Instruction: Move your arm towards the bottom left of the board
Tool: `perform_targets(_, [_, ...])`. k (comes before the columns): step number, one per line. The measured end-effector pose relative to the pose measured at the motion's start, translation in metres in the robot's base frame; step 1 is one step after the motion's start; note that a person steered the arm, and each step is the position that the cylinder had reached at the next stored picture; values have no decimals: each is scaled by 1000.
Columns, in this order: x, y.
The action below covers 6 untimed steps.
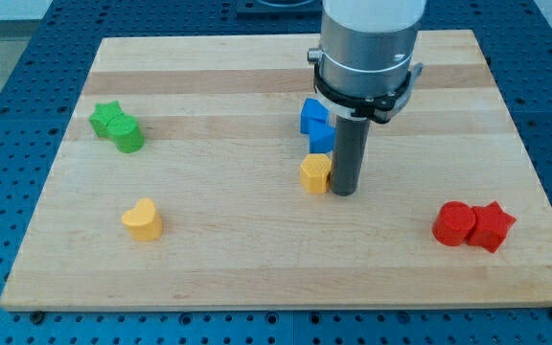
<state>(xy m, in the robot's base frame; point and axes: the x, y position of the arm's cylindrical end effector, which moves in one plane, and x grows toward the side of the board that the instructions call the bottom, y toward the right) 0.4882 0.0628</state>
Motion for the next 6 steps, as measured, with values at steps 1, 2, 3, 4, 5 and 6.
perform_targets(1, [0,0])
perform_targets(2, [41,2])
perform_targets(3, [99,-2])
perform_targets(4, [99,-43])
perform_targets(5, [103,-106])
perform_targets(6, [115,-171])
